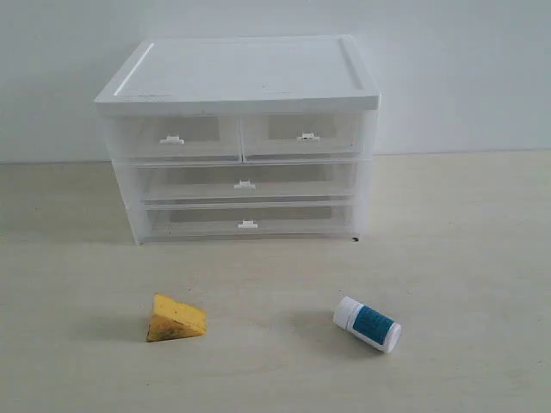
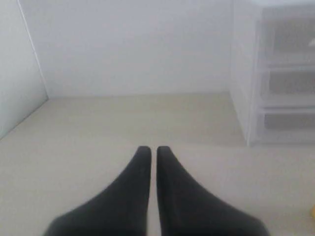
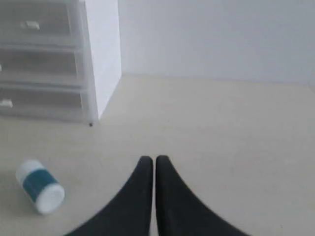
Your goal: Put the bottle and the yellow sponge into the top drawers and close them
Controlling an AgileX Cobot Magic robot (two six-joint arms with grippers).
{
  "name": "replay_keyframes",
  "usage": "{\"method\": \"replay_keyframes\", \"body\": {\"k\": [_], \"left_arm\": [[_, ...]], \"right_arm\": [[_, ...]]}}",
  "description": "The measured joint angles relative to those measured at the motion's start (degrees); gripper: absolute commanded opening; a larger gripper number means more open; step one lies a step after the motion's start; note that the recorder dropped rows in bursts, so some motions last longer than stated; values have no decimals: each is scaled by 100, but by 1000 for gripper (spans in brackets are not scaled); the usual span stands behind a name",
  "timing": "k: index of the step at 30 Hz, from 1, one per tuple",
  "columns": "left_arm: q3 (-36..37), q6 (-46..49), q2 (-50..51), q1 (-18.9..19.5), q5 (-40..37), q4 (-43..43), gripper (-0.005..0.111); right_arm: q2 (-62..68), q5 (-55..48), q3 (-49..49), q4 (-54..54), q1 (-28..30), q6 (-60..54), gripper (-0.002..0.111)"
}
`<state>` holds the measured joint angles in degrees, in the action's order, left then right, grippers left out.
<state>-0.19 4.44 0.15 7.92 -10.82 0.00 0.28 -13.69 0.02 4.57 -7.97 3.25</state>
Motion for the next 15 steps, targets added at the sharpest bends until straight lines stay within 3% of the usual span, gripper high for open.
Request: {"method": "replay_keyframes", "body": {"k": [10, 15], "left_arm": [[0, -255, 0, 0, 1813, -511, 4], [0, -908, 0, 0, 3260, -511, 4]], "right_arm": [[-5, 2961, 0, 0, 0, 134, 0], [-14, 4746, 0, 0, 0, 142, 0]]}}
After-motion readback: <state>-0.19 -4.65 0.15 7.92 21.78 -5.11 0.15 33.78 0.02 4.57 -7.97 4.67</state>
